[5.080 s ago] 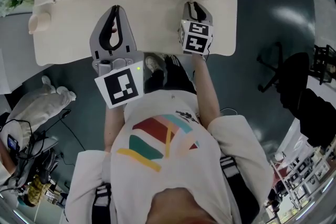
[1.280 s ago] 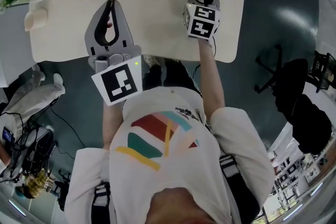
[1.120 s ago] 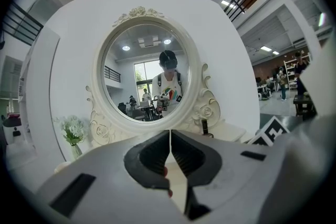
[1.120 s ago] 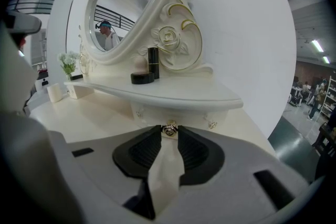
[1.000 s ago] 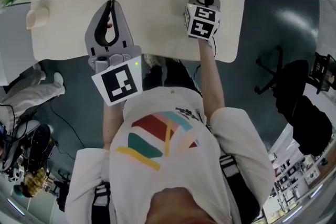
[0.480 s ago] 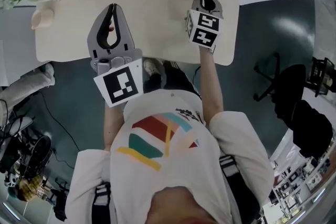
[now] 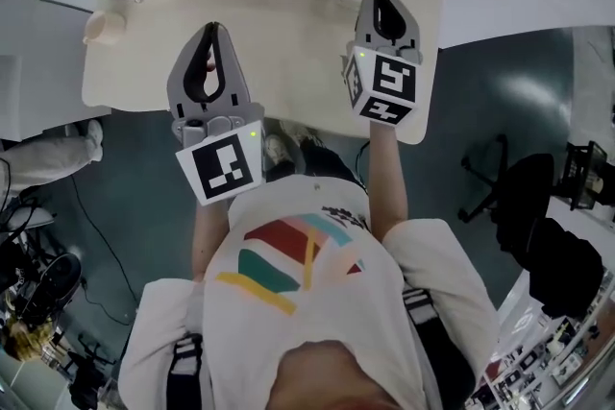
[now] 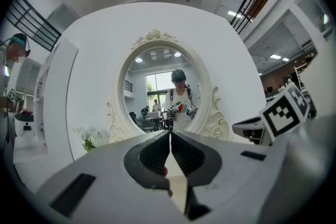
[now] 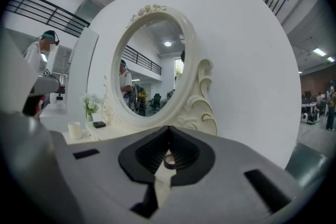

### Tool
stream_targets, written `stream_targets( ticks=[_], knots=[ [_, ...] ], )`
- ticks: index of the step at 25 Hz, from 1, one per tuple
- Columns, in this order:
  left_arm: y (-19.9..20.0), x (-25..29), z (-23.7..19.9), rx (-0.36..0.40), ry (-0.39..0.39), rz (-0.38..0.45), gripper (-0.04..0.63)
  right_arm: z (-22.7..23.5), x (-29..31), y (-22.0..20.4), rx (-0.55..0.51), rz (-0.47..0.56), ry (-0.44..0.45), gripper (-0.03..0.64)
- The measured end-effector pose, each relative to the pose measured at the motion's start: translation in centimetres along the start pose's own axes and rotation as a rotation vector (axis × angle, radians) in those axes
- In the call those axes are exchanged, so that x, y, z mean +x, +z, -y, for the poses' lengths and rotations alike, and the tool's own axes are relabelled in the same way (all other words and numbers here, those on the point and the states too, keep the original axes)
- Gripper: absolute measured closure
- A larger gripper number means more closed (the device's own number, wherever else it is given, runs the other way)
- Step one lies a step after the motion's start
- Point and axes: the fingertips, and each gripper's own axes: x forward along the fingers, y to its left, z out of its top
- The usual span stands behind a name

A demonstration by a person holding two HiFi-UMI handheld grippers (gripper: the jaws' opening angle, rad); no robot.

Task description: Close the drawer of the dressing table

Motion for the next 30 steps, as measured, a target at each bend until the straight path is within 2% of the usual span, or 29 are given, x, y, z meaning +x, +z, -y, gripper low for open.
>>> stream_targets(
  ticks=[4,7,12,14,17,21,26,30],
  knots=[
    [1.3,-1.4,-1.5,-0.044,0.048,0.046,0.586,-3.2,-2.1,4.7,-0.035,0.112,0.061,0.615],
    [1.9,-3.0,-2.4,-0.040,0.083,0.061,0.586,-6.1,-3.9,7.4,-0.069,0.176,0.123,0.617],
    [3.4,-5.0,-4.7,-0.076,0.160,0.114,0.586,-11.9,-6.3,10.7,-0.085,0.250,0.262,0.615],
    [3.2,-5.8,-5.5,-0.066,0.170,0.103,0.586,-14.5,-7.3,11.4,-0.079,0.268,0.330,0.617],
    [3.1,-7.0,-6.9,-0.051,0.197,0.094,0.586,-18.0,-8.5,11.7,-0.077,0.286,0.406,0.617],
    [2.3,-8.1,-8.6,-0.064,0.242,0.090,0.586,-21.6,-9.5,10.1,-0.107,0.254,0.492,0.617],
    [1.6,-9.2,-10.0,-0.070,0.283,0.094,0.586,-23.8,-10.1,8.9,-0.148,0.207,0.546,0.617],
    [1.7,-9.6,-10.9,-0.061,0.298,0.091,0.586,-24.4,-10.0,9.4,-0.163,0.217,0.547,0.617]
  ],
)
